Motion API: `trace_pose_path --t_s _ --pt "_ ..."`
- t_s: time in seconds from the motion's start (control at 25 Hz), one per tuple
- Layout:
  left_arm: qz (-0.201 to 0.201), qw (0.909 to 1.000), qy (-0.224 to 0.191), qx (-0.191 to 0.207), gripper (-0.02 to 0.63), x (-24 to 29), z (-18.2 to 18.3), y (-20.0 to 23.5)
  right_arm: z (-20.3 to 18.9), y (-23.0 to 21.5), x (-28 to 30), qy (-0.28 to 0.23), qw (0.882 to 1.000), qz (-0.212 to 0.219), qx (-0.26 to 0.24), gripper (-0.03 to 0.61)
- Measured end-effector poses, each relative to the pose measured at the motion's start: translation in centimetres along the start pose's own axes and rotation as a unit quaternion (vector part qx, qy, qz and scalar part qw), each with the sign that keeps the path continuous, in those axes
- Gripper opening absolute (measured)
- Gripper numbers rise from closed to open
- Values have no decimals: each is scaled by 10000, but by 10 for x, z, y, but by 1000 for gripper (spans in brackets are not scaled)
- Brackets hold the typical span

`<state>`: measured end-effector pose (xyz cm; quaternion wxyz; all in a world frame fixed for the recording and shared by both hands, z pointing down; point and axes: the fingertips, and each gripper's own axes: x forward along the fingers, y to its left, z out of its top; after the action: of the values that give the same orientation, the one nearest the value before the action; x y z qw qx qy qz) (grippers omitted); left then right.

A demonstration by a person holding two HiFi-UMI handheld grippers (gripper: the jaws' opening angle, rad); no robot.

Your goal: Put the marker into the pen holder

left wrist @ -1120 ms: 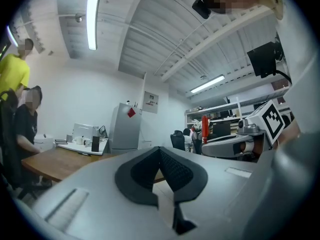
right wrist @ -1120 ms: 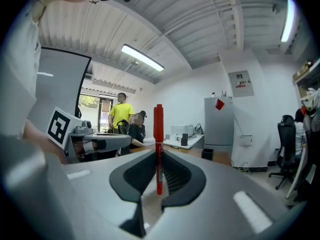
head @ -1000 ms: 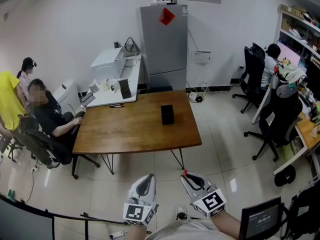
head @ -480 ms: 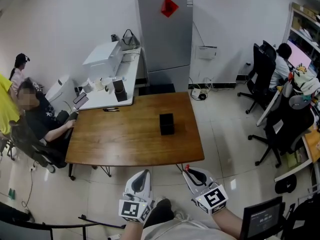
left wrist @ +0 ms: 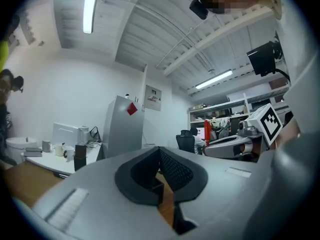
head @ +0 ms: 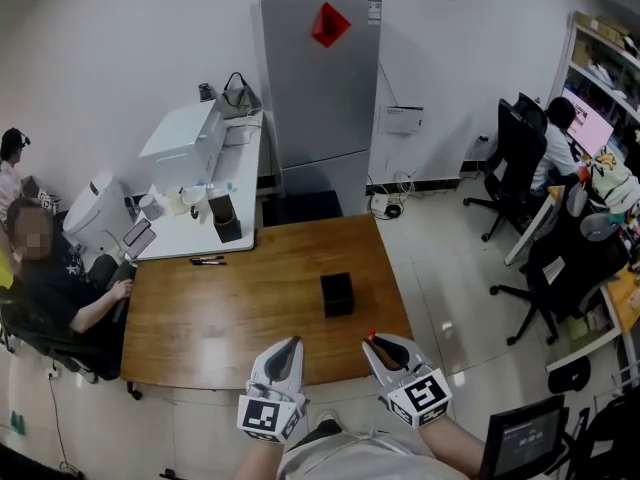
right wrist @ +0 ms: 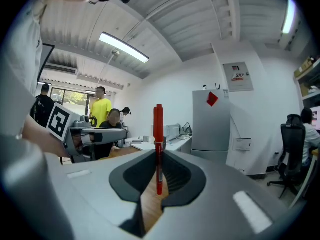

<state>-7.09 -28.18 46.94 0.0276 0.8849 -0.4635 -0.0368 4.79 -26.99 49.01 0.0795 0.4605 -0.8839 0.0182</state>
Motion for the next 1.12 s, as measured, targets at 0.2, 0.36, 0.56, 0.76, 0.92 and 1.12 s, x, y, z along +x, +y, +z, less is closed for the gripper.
trace_pose_path --t_s 0.2,0.36,0.56,0.76,0.92,1.12 --pt "-219 9997 28 46 8 33 2 20 4 -20 30 24 9997 -224 122 40" --pt "-257 9996 97 22 8 50 -1 25 4 -32 43 -23 9997 -153 189 40" --pt "-302 9994 113 123 8 72 1 30 8 -48 58 -67 9999 -35 152 40" --pt "-214 9997 108 79 8 86 -3 33 7 -66 80 -173 9997 133 139 40" --pt "-159 9998 141 64 8 95 -1 36 10 -79 116 -386 9989 265 -43 40" --pt "-89 9998 164 93 8 105 1 43 -13 -94 161 -140 9992 373 61 40"
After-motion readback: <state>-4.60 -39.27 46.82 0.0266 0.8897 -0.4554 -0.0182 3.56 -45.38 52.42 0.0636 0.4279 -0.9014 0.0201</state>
